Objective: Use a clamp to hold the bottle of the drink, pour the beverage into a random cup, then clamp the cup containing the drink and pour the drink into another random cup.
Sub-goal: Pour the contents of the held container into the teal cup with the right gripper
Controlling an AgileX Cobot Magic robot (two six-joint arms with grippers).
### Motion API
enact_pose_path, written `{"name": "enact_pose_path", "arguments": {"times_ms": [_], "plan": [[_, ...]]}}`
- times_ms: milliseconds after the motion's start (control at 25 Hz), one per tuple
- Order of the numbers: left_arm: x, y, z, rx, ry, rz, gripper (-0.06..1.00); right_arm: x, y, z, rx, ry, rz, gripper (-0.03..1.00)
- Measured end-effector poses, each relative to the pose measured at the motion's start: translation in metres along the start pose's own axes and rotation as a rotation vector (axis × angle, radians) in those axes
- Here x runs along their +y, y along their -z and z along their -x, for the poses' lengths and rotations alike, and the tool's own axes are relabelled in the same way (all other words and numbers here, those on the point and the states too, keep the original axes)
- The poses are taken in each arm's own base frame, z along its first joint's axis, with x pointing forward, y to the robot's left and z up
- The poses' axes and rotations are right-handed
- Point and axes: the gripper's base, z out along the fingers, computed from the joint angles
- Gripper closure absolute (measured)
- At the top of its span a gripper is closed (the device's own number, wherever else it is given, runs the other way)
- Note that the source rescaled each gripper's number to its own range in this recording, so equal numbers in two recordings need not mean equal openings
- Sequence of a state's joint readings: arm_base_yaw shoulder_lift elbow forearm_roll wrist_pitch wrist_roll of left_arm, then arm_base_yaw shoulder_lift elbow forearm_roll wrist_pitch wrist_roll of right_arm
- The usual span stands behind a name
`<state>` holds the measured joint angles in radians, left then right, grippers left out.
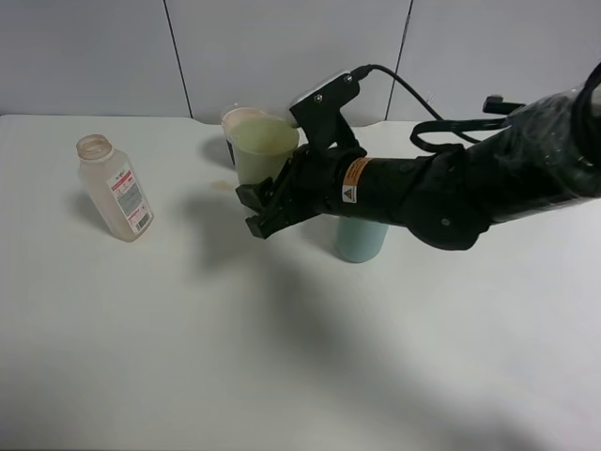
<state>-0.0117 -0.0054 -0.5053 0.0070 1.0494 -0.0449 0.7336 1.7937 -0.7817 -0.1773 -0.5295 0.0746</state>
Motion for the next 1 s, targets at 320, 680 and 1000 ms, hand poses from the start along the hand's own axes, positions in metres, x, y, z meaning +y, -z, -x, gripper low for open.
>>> {"name": "enact_pose_path", "arguments": {"times_ms": [320,680,1000], "plan": [[0.0,0.0,0.0,0.0,0.0,0.0,-0.06,-0.046,0.029,0.024,-0.045,-0.084,-0.096,0.93],[0.0,0.0,0.0,0.0,0.0,0.0,-0.06,-0.099,0.073,0.029,0.051,-0.186,-0.224,0.93],[0.0,0.0,0.0,0.0,0.0,0.0,-0.06,-0.109,0.091,0.028,0.201,-0.123,-0.316,0.93]]}}
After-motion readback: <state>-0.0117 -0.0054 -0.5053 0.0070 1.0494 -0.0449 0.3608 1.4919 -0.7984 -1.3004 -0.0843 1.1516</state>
